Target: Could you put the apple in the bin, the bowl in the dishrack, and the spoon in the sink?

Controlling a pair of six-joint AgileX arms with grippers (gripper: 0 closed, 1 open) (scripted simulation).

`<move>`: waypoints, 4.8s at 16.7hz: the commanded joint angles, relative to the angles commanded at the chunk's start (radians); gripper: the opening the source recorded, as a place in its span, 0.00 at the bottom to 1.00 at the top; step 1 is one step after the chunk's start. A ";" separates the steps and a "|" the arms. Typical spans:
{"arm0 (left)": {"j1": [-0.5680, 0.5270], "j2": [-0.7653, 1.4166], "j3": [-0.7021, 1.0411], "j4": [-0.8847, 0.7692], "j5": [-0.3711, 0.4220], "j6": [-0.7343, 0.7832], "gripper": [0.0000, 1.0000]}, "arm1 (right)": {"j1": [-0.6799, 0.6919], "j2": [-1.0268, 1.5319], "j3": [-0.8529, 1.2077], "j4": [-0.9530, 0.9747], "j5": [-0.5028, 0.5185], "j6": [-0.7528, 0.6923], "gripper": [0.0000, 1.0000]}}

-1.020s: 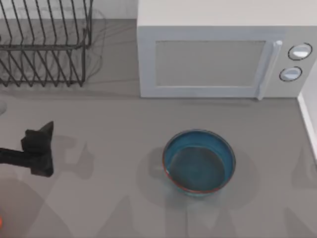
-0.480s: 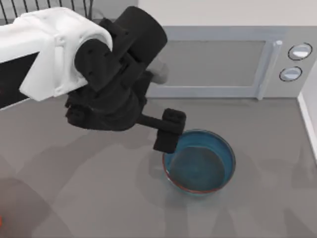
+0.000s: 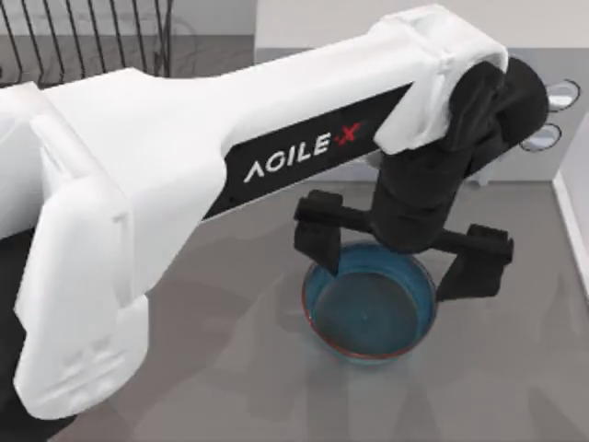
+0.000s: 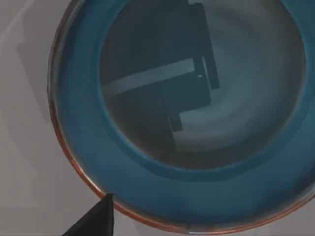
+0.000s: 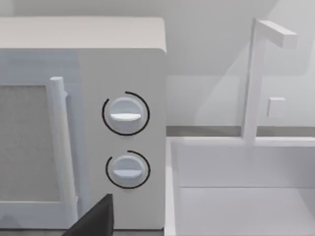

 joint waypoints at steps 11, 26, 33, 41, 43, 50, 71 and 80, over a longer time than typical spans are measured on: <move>-0.058 0.283 0.563 -0.222 -0.023 -0.313 1.00 | 0.000 0.000 0.000 0.000 0.000 0.000 1.00; -0.042 0.255 0.194 0.116 -0.023 -0.297 1.00 | 0.000 0.000 0.000 0.000 0.000 0.000 1.00; -0.039 0.250 0.104 0.205 -0.023 -0.294 1.00 | 0.000 0.000 0.000 0.000 0.000 0.000 1.00; -0.039 0.250 0.104 0.205 -0.023 -0.294 0.40 | 0.000 0.000 0.000 0.000 0.000 0.000 1.00; -0.039 0.250 0.104 0.205 -0.023 -0.294 0.25 | 0.000 0.000 0.000 0.000 0.000 0.000 1.00; -0.039 0.250 0.104 0.205 -0.023 -0.294 0.00 | 0.000 0.000 0.000 0.000 0.000 0.000 1.00; -0.046 0.420 0.837 -0.355 -0.020 -0.295 0.00 | 0.000 0.000 0.000 0.000 0.000 0.000 1.00; -0.021 0.367 0.794 -0.351 0.011 -0.289 0.00 | 0.000 0.000 0.000 0.000 0.000 0.000 1.00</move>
